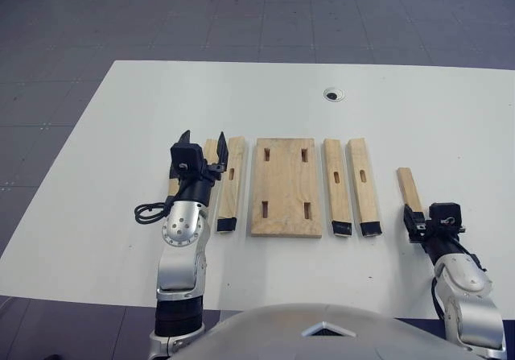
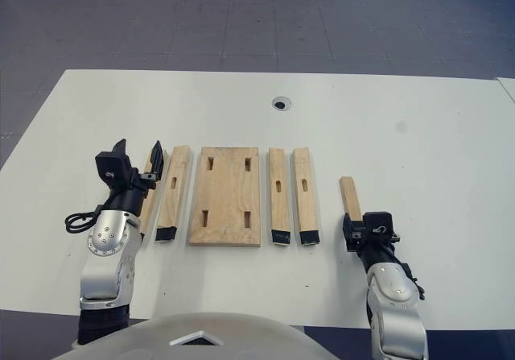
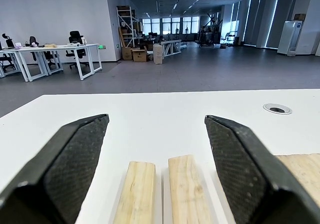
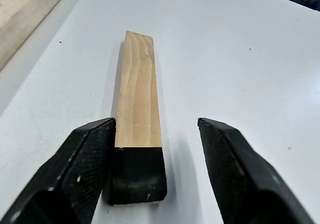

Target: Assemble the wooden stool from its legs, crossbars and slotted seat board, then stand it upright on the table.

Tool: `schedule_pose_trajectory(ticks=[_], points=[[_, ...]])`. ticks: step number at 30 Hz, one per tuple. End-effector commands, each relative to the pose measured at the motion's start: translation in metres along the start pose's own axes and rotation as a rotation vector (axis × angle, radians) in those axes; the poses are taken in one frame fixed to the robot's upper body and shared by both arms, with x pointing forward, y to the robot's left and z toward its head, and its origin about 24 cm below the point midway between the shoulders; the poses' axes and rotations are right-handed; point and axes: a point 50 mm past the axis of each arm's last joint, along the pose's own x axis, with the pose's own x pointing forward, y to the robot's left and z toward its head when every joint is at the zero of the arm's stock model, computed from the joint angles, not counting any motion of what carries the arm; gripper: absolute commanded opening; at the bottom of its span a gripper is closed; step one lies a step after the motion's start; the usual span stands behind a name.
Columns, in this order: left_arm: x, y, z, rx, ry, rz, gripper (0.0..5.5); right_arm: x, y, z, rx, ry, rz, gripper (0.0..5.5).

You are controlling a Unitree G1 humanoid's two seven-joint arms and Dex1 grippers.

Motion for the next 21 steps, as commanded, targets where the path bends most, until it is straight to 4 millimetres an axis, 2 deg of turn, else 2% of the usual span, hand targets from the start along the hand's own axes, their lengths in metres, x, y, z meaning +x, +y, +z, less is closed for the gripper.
schedule_pose_trajectory(ticks=[1, 6, 13, 15, 18, 21], points=[[-0.002, 0.002, 0.0, -0.003, 0.011, 0.012, 3.54, -0.003, 0.002, -0.025, 0.034, 0.145, 0.026, 2.31], [0.0, 0.002, 0.001, -0.001, 0.008, 0.013, 3.54, 0.0, 0.01, -0.029, 0.169, 0.178, 0.119, 1.35], [0.002, 0.002, 0.002, 0.0, 0.0, 0.01, 3.54, 0.004, 0.017, -0.035, 0.265, 0.221, 0.17, 1.33], [0.004, 0.001, 0.004, -0.002, -0.006, 0.002, 3.54, 0.009, 0.013, -0.03, 0.245, 0.181, 0.147, 1.32], [0.012, 0.001, 0.013, -0.035, -0.02, -0.048, 3.54, 0.029, -0.003, 0.019, 0.2, -0.05, 0.086, 1.32], [0.027, -0.001, 0.029, -0.197, -0.012, -0.184, 3.54, 0.043, -0.009, 0.091, 0.205, -0.315, 0.087, 1.32]])
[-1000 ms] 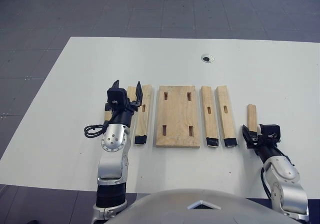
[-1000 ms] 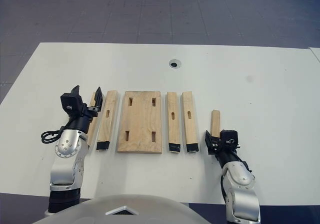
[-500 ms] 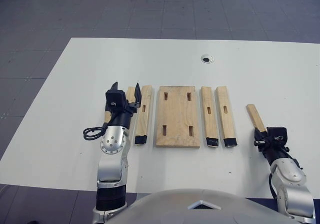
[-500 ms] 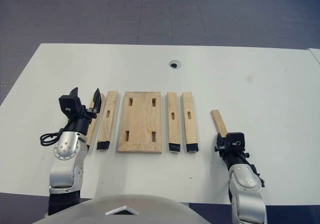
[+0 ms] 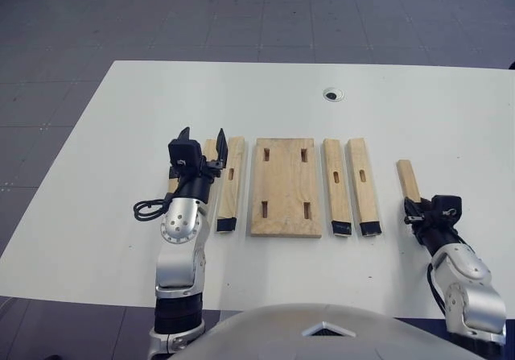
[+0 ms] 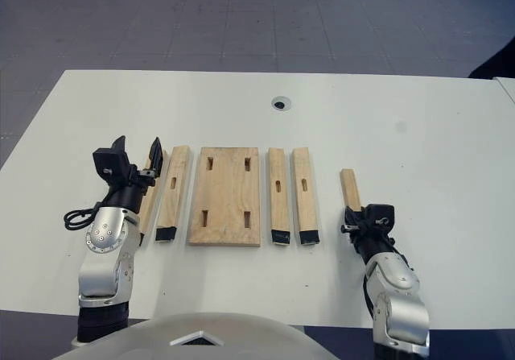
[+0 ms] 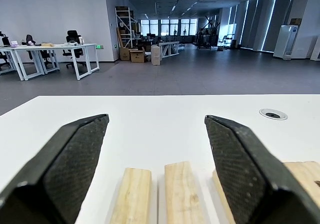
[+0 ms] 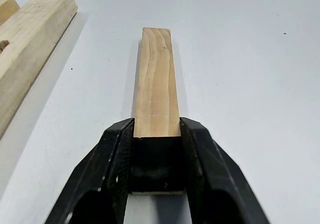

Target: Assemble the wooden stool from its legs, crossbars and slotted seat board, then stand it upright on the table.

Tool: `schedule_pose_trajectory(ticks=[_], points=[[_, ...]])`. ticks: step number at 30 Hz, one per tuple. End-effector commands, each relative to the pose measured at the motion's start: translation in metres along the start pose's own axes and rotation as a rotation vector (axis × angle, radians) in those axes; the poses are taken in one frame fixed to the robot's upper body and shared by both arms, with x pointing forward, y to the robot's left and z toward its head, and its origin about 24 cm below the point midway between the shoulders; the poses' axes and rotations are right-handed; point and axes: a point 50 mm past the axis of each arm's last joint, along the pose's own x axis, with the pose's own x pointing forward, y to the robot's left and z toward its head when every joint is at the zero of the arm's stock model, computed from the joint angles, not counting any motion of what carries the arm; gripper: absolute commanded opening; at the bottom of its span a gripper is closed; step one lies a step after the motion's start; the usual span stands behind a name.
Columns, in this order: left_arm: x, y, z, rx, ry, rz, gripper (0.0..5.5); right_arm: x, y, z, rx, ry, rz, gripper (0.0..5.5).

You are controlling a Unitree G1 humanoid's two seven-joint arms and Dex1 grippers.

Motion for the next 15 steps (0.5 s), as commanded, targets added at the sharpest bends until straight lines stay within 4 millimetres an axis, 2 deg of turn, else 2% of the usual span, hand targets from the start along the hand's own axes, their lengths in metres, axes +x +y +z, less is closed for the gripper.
schedule_pose_trajectory(ticks=[1, 4, 7, 10, 13, 15], points=[[0.022, -0.007, 0.025, -0.189, 0.0, -0.216, 3.54, 0.019, 0.01, 0.088, -0.016, -0.316, 0.045, 1.32], [0.052, -0.023, 0.053, -0.532, 0.016, -0.437, 3.54, 0.024, 0.044, 0.132, -0.032, -0.465, 0.232, 1.32], [0.072, -0.041, 0.079, -0.822, 0.045, -0.659, 3.54, 0.032, 0.085, 0.149, -0.09, -0.543, 0.482, 1.32], [0.089, -0.05, 0.079, -1.02, 0.167, -0.779, 3.54, 0.031, 0.106, 0.149, -0.159, -0.572, 0.664, 1.32], [0.092, -0.055, 0.075, -1.086, 0.254, -0.822, 3.54, 0.029, 0.118, 0.149, -0.19, -0.6, 0.747, 1.32], [0.092, -0.059, 0.066, -1.119, 0.335, -0.816, 3.54, 0.027, 0.124, 0.153, -0.197, -0.63, 0.763, 1.32]])
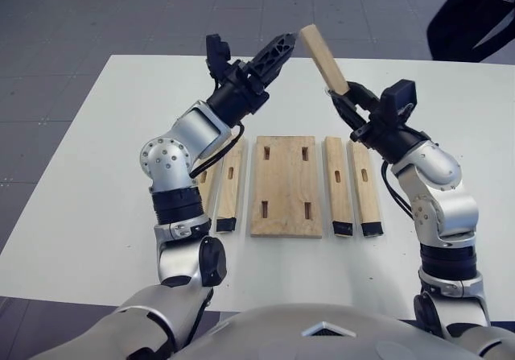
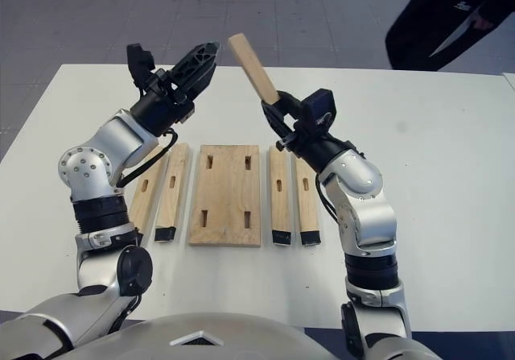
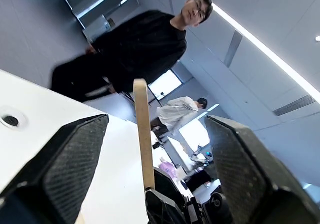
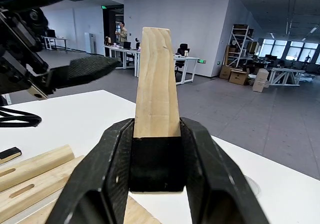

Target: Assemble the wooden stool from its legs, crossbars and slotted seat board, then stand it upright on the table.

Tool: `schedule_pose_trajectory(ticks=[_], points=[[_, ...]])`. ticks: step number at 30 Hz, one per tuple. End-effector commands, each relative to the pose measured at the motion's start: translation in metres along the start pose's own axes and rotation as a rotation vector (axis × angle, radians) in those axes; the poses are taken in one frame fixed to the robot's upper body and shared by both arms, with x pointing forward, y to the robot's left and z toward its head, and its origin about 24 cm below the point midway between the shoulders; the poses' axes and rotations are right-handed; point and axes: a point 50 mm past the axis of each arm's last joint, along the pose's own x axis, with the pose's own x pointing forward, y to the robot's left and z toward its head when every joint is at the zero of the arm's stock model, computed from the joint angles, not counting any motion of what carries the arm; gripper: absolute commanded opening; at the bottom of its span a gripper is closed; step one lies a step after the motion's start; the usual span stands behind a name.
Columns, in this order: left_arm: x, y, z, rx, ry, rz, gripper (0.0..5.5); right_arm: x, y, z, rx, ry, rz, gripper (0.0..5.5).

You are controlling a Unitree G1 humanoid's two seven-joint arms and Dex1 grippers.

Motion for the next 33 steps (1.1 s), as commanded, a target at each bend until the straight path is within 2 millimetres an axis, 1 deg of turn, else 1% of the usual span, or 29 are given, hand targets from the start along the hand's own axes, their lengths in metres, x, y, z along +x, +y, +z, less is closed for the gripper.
schedule_pose_trajectory(ticks=[1, 3, 5, 8, 11, 17, 24, 29, 31, 33], points=[[0.002, 0.007, -0.008, -0.092, 0.076, 0.04, 3.54, 0.01, 0.005, 0.009, -0.035, -0.053, 0.037, 1.32], [0.001, 0.007, -0.01, -0.131, 0.081, 0.032, 3.54, 0.012, 0.008, 0.009, -0.035, -0.063, 0.043, 1.32], [0.004, 0.002, -0.011, -0.156, 0.075, 0.003, 3.54, 0.012, 0.011, 0.008, -0.036, -0.066, 0.053, 1.32], [0.01, -0.009, -0.003, -0.161, -0.003, -0.039, 3.54, 0.012, 0.019, 0.004, -0.042, -0.059, 0.08, 1.32], [0.01, -0.012, 0.001, -0.125, -0.03, -0.039, 3.54, 0.011, 0.024, 0.001, -0.042, -0.049, 0.102, 1.32], [0.008, -0.014, -0.004, -0.051, 0.023, -0.04, 2.53, 0.009, 0.026, -0.001, -0.054, -0.038, 0.117, 1.32], [0.005, -0.012, -0.003, -0.043, 0.004, -0.051, 1.52, 0.006, 0.027, -0.004, -0.074, -0.021, 0.135, 1.32], [0.001, -0.013, -0.001, -0.033, -0.01, -0.062, 0.68, 0.005, 0.025, -0.005, -0.078, -0.018, 0.123, 1.32], [0.001, -0.008, 0.0, -0.024, -0.021, -0.028, 0.52, 0.004, 0.025, -0.006, -0.076, -0.015, 0.119, 1.32], [0.0, -0.005, 0.002, -0.021, -0.031, -0.012, 0.49, 0.004, 0.026, -0.007, -0.073, -0.011, 0.119, 1.32]])
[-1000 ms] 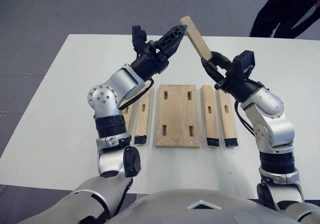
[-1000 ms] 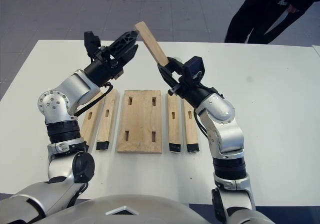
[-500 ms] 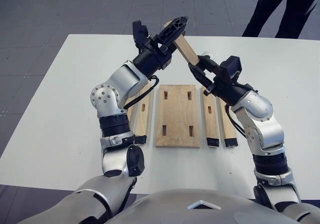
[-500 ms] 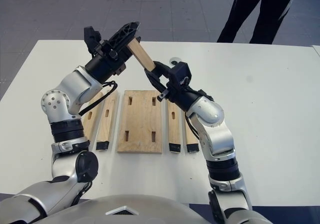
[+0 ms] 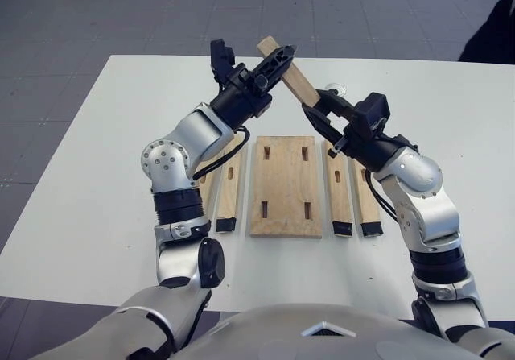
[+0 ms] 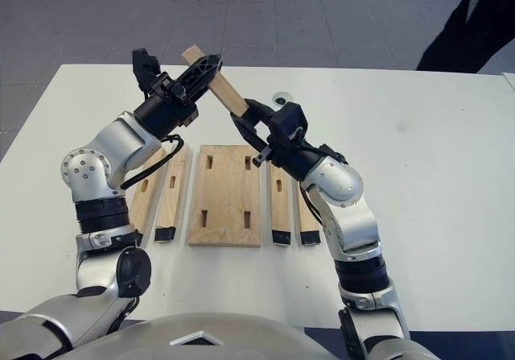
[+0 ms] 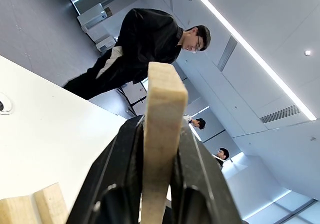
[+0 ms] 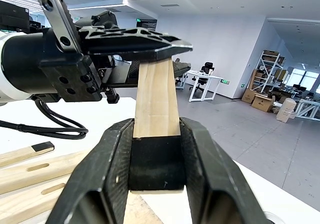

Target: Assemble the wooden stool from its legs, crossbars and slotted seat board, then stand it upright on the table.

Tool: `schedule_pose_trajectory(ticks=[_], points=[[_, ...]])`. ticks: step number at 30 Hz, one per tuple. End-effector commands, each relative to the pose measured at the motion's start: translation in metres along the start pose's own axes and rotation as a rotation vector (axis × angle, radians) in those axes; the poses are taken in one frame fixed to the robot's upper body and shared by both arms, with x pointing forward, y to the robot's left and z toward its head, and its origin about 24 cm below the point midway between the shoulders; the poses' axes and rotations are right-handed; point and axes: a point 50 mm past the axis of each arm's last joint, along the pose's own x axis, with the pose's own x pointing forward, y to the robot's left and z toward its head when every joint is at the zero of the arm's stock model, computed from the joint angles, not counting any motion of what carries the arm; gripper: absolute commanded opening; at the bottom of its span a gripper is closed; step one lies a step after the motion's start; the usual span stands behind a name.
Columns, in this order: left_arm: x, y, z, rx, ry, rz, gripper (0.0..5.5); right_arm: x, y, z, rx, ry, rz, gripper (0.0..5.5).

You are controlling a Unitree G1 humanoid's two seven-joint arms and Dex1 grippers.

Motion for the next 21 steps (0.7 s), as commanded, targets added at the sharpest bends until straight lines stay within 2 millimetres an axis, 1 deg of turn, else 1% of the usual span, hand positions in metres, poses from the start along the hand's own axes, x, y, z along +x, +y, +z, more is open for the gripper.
schedule_pose_trajectory(ticks=[1, 8, 9, 12, 15, 17, 19, 20, 21], points=[[0.0, -0.002, 0.005, 0.021, -0.025, -0.013, 0.47, -0.004, 0.001, -0.008, 0.013, 0.047, -0.007, 1.32], [0.003, 0.006, 0.011, 0.064, -0.105, 0.067, 0.42, -0.003, 0.007, -0.007, 0.017, 0.042, 0.013, 1.32], [0.003, 0.007, 0.012, 0.067, -0.11, 0.071, 0.42, -0.003, 0.008, -0.007, 0.024, 0.043, 0.015, 1.7], [0.004, 0.008, 0.014, 0.061, -0.124, 0.076, 0.42, -0.003, 0.008, -0.009, 0.049, 0.06, 0.017, 2.05], [0.003, 0.007, 0.01, 0.049, -0.091, 0.061, 0.42, -0.003, 0.006, -0.009, 0.049, 0.073, 0.001, 2.58], [-0.001, 0.008, 0.008, 0.115, -0.052, 0.086, 0.42, -0.005, 0.001, -0.009, 0.025, 0.088, -0.037, 2.99], [-0.011, 0.014, 0.014, 0.229, -0.041, 0.163, 0.42, -0.011, -0.008, -0.01, 0.036, 0.107, -0.091, 3.02], [-0.019, 0.017, 0.019, 0.318, -0.038, 0.216, 0.42, -0.016, -0.013, -0.011, 0.058, 0.117, -0.119, 3.02], [-0.028, 0.02, 0.027, 0.373, -0.072, 0.272, 0.42, -0.021, -0.016, -0.013, 0.073, 0.13, -0.142, 3.02]])
